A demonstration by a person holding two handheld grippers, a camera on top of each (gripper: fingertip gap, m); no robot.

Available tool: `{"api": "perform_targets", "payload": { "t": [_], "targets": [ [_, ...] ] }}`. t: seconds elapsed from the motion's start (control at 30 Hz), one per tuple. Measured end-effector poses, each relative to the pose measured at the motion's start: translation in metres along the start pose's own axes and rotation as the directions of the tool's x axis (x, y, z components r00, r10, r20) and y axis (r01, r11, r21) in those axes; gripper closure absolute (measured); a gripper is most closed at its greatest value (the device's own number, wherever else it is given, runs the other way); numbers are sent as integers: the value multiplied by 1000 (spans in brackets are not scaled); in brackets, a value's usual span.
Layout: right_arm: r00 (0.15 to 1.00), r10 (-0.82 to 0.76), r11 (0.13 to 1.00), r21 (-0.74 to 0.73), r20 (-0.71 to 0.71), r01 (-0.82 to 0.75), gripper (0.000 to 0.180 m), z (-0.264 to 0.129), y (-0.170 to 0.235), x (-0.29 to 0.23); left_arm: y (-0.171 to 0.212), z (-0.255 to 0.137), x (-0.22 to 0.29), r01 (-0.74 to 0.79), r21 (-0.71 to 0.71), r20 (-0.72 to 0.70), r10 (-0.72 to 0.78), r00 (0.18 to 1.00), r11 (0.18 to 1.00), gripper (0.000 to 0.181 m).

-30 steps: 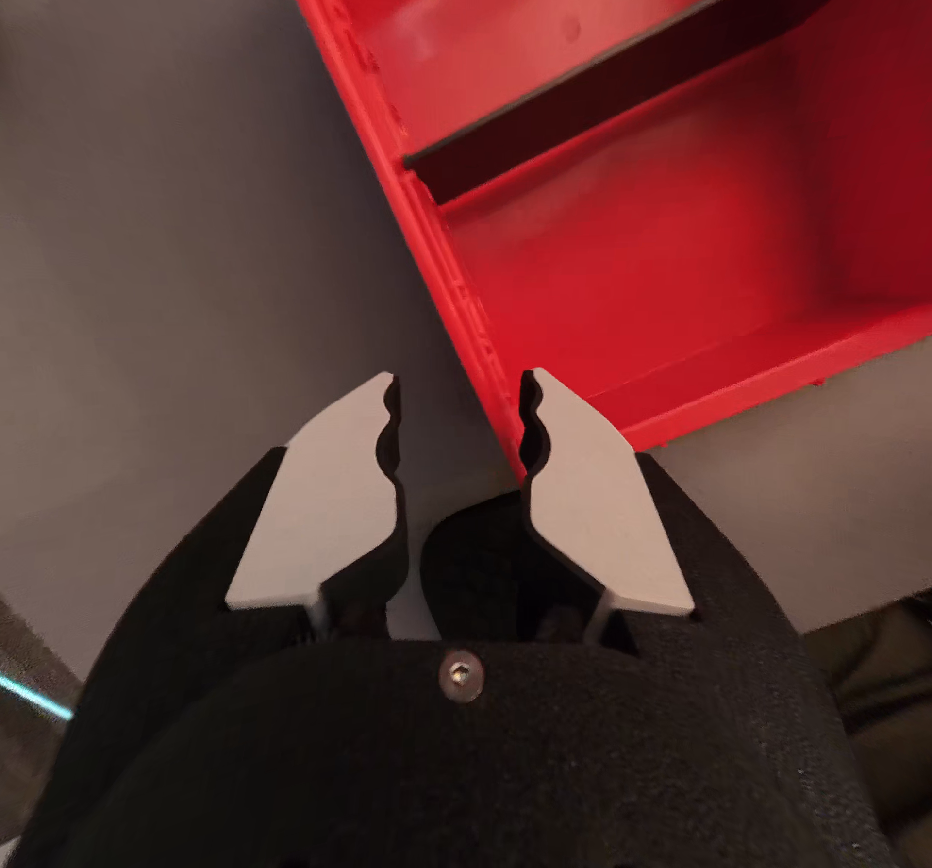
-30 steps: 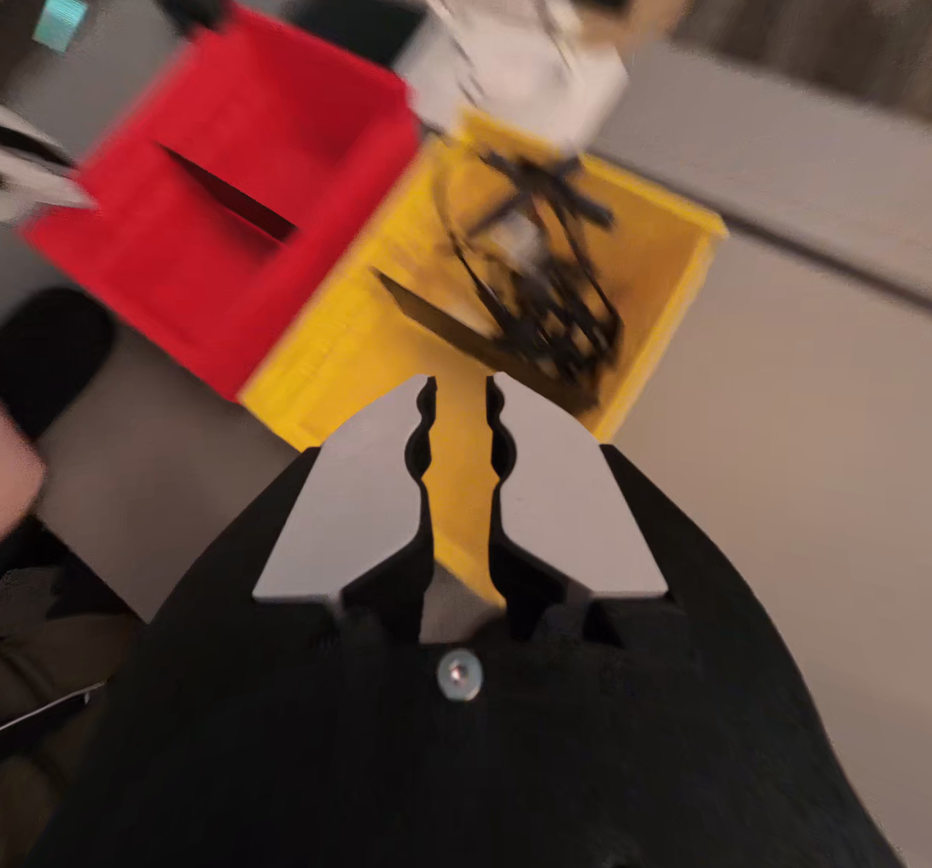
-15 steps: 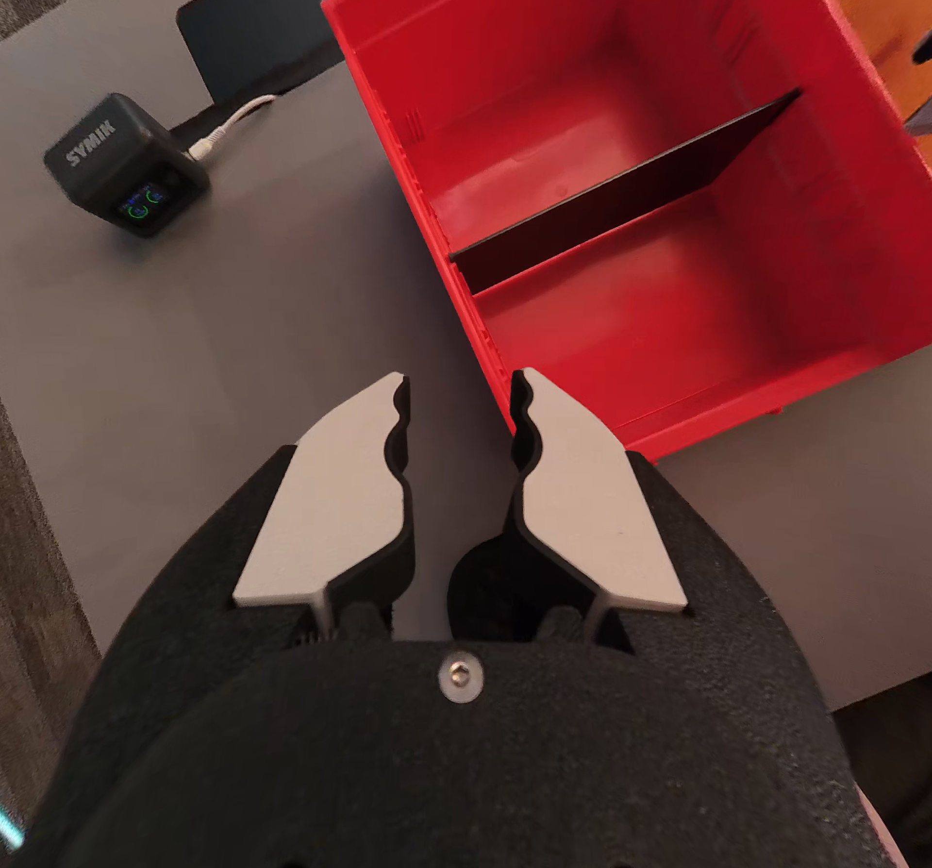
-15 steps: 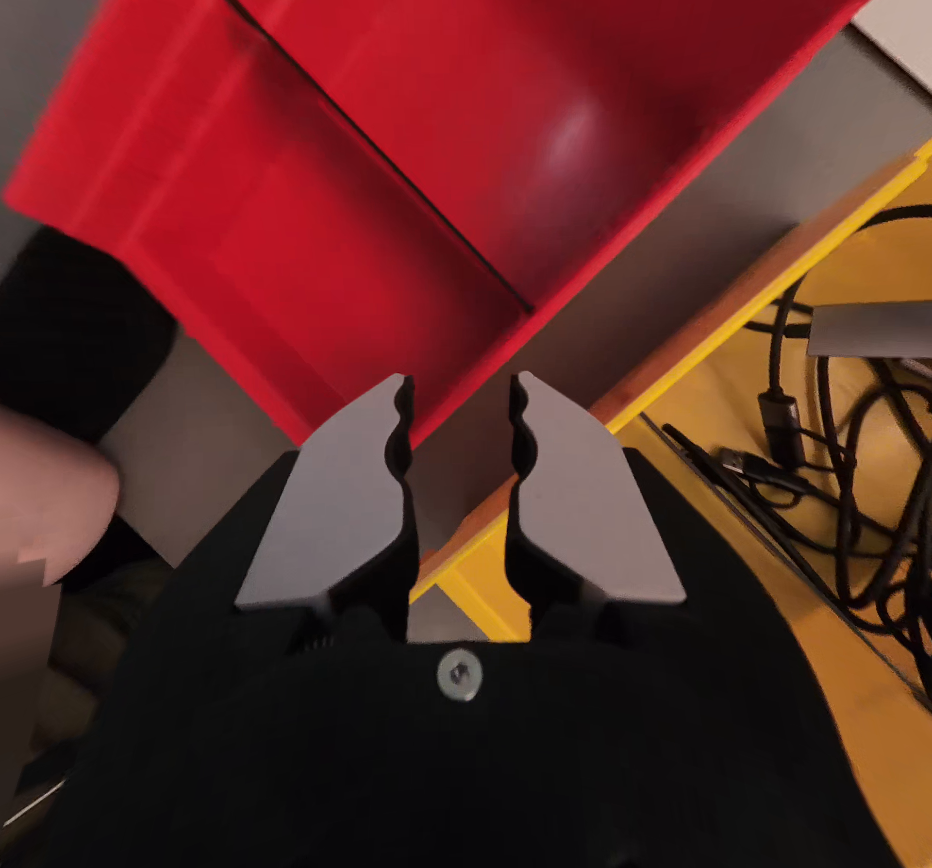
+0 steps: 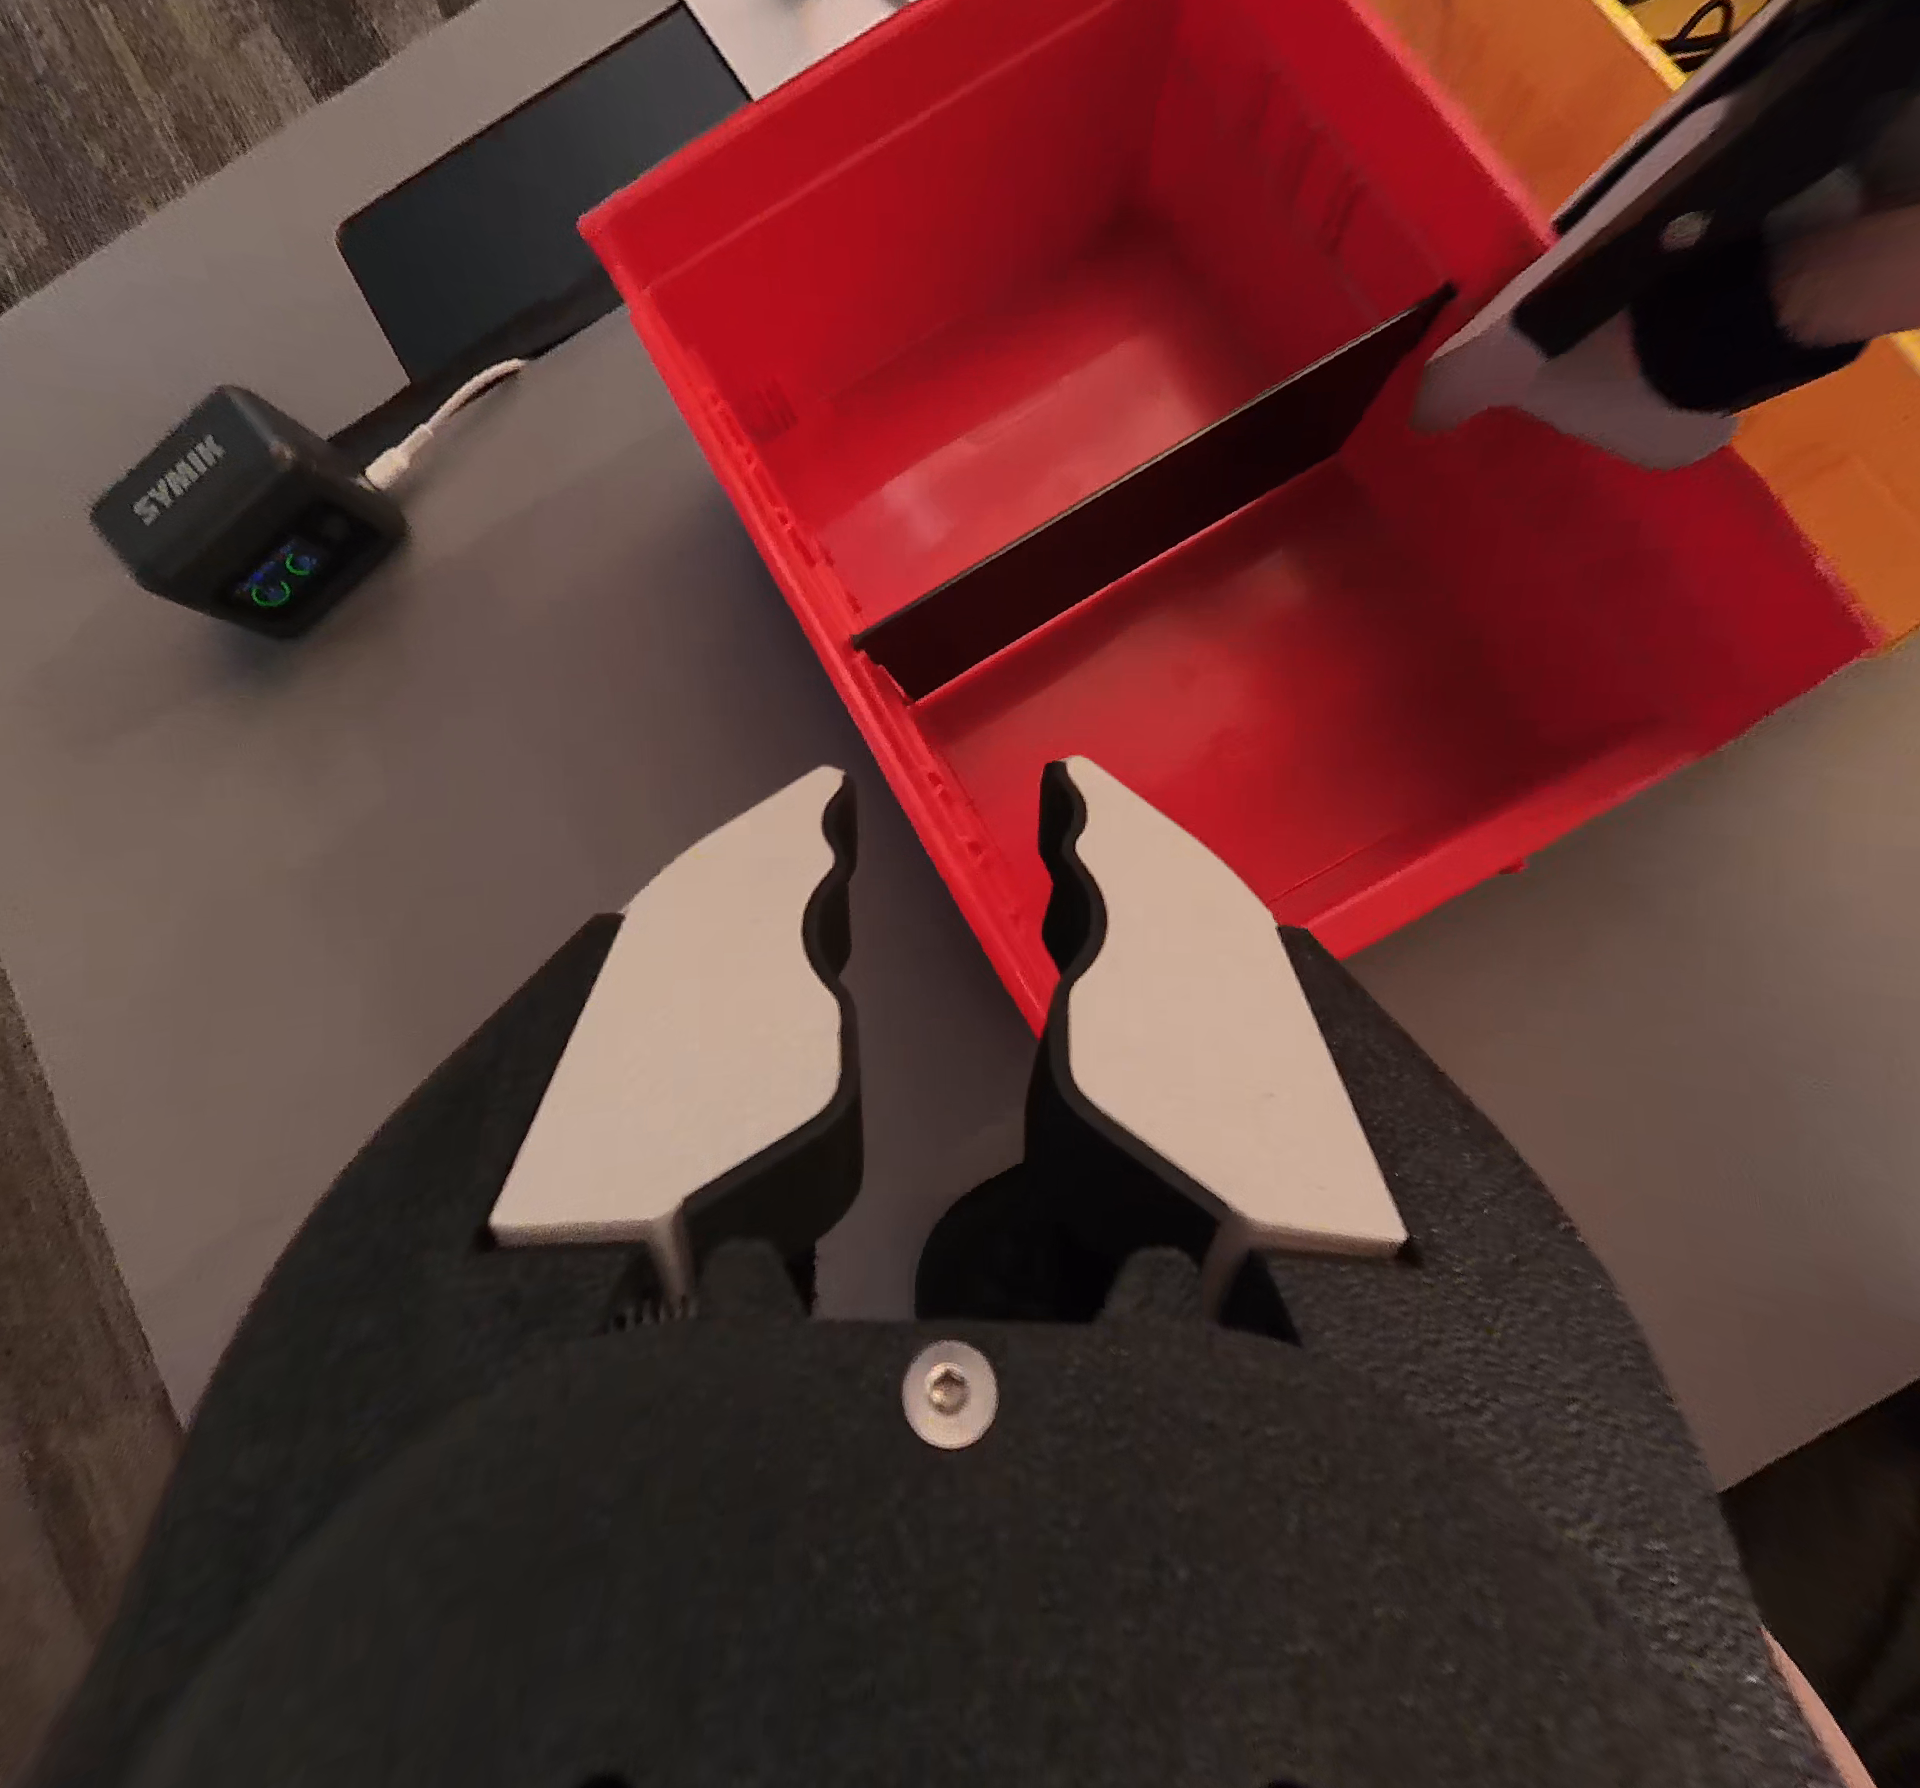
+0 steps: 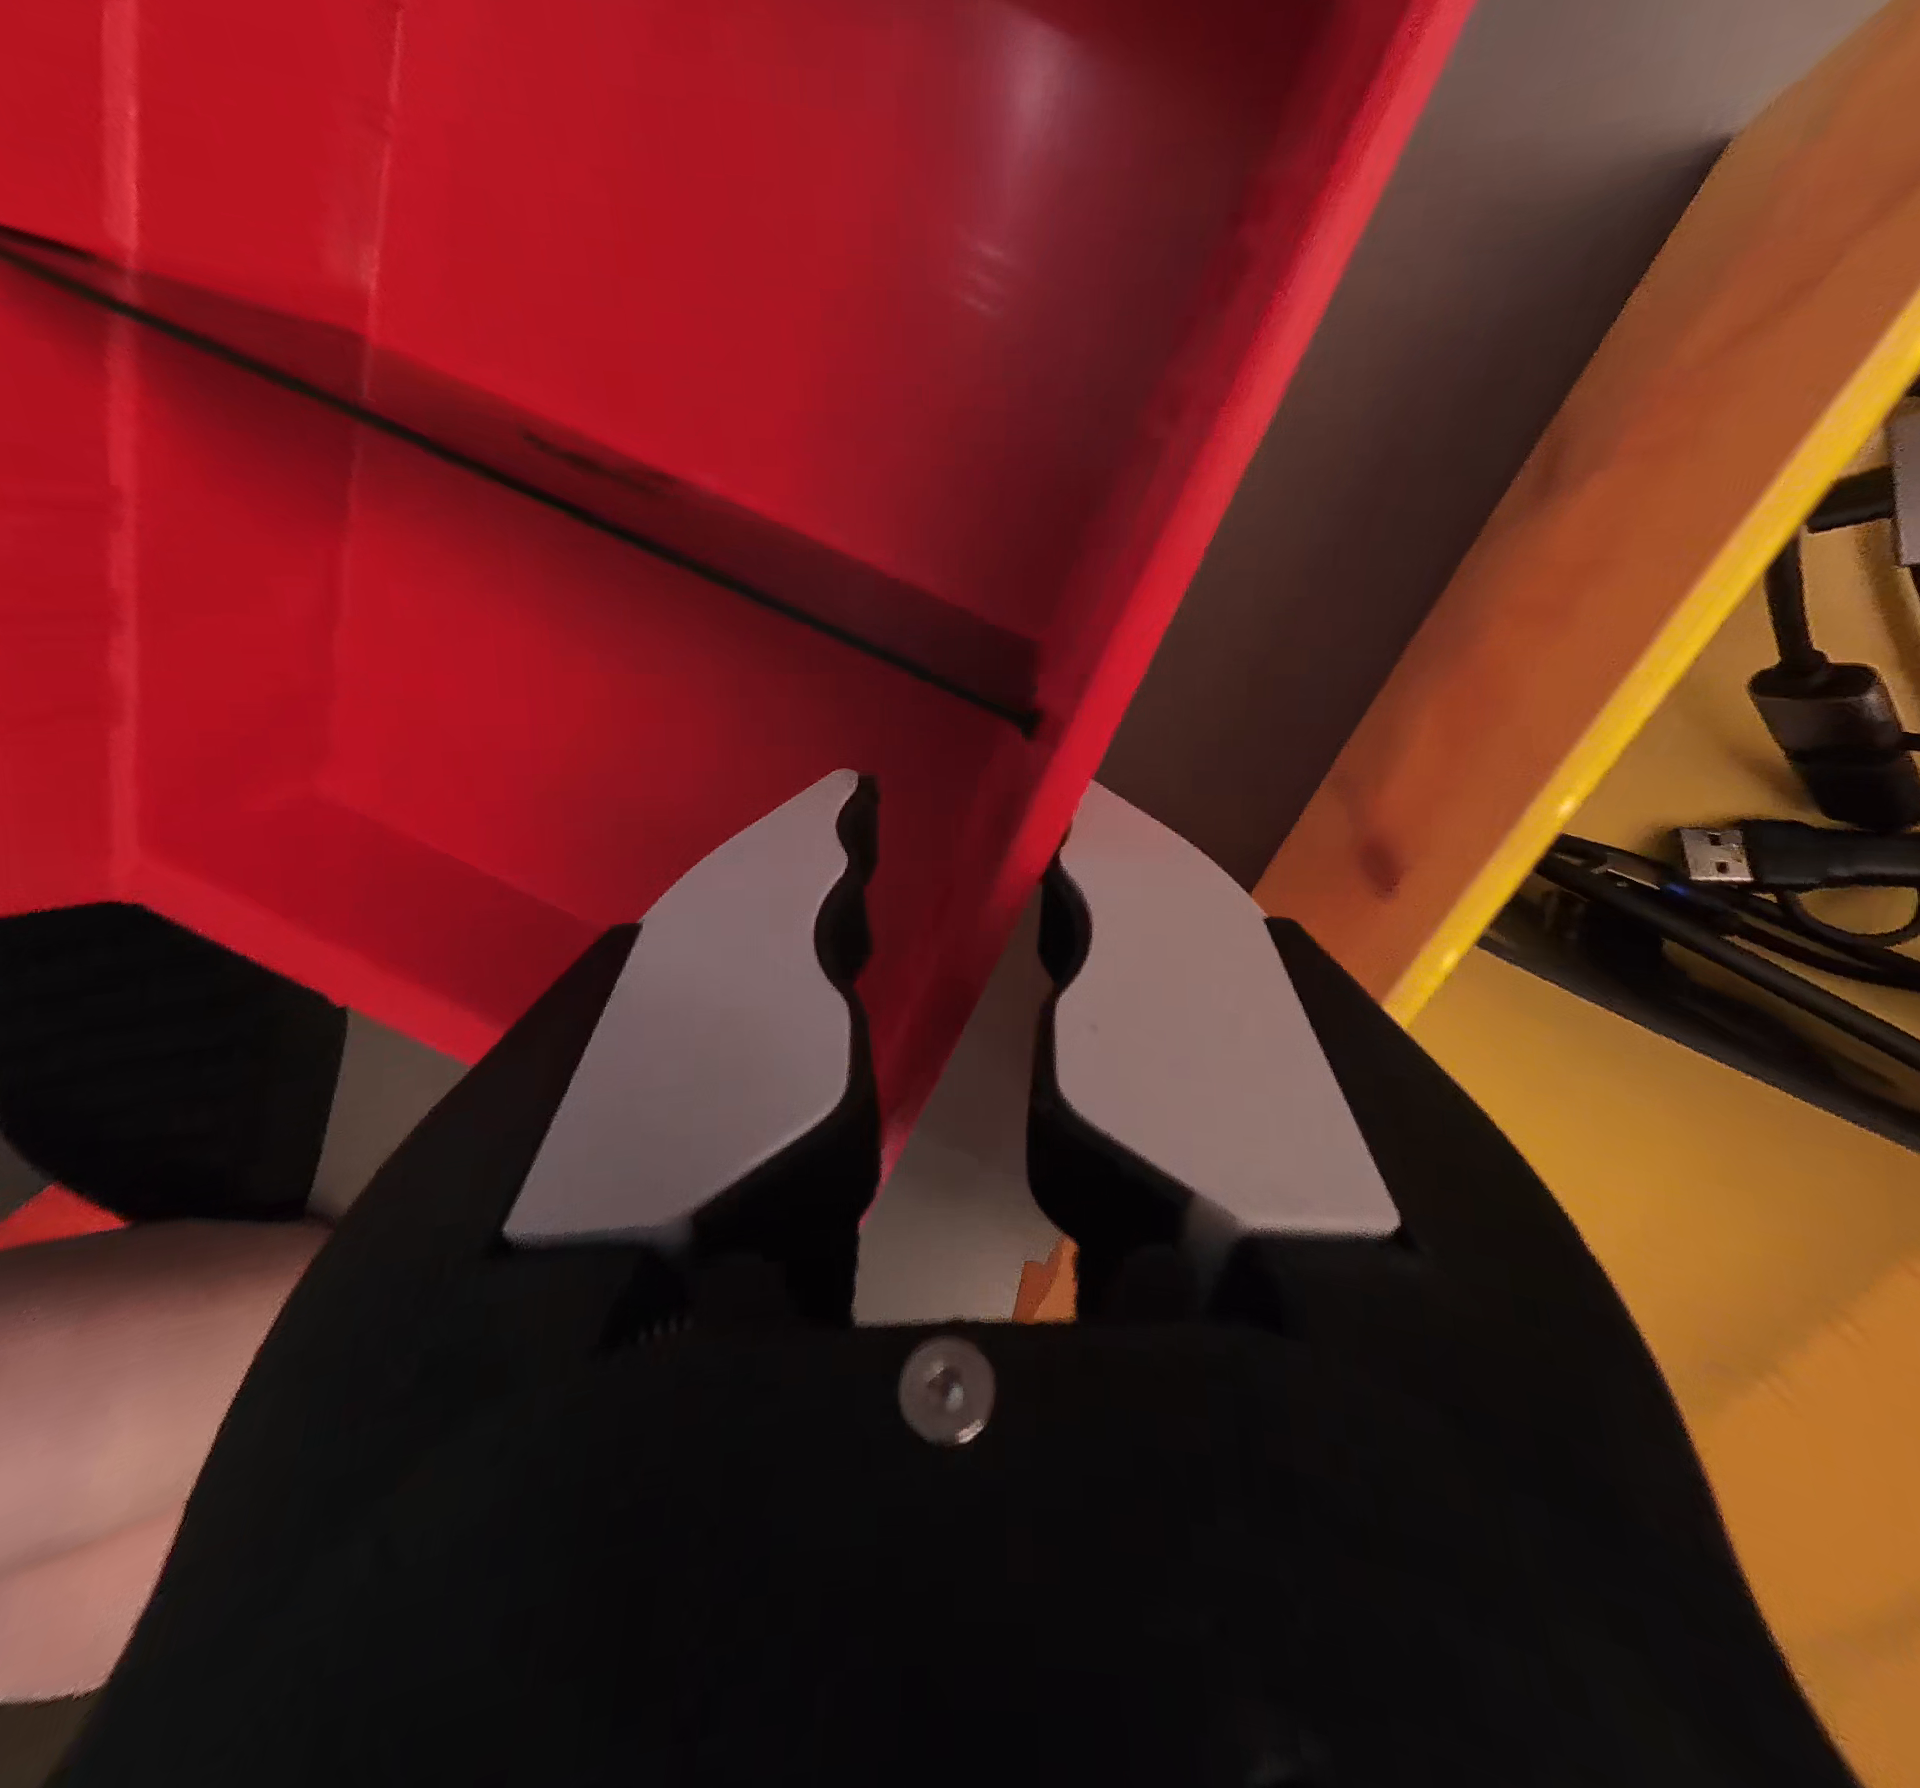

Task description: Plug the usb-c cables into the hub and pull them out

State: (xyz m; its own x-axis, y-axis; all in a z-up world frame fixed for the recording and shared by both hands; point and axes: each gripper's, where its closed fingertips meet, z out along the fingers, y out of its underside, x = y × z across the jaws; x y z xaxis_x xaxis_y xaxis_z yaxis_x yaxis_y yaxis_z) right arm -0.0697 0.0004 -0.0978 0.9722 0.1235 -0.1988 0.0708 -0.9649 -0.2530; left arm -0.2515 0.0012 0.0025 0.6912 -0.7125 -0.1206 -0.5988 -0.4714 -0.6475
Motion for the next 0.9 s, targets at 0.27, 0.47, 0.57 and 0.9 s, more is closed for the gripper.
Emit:
{"api": "perform_targets", "payload": {
  "t": [0.27,0.47,0.57,0.9],
  "targets": [
    [992,-10,999,-31,-125,6,150,18,-4,6,-5,-3,7,-37,29,-15,37,999,999,150],
    [996,86,980,-184,25,-79,172,26,-3,-11,-11,-12,2,-4,93,-11,5,1000,996,154],
    [998,22,977,-212,57,-9,172,26,-7,-20,-19,-22,-9,56,170,10,-59,998,984,154],
    [973,-162,962,-196,162,192,175,-81,-48,-45,-36,-117,-45,145,526,193,-284,939,838,144]
  ]
}}
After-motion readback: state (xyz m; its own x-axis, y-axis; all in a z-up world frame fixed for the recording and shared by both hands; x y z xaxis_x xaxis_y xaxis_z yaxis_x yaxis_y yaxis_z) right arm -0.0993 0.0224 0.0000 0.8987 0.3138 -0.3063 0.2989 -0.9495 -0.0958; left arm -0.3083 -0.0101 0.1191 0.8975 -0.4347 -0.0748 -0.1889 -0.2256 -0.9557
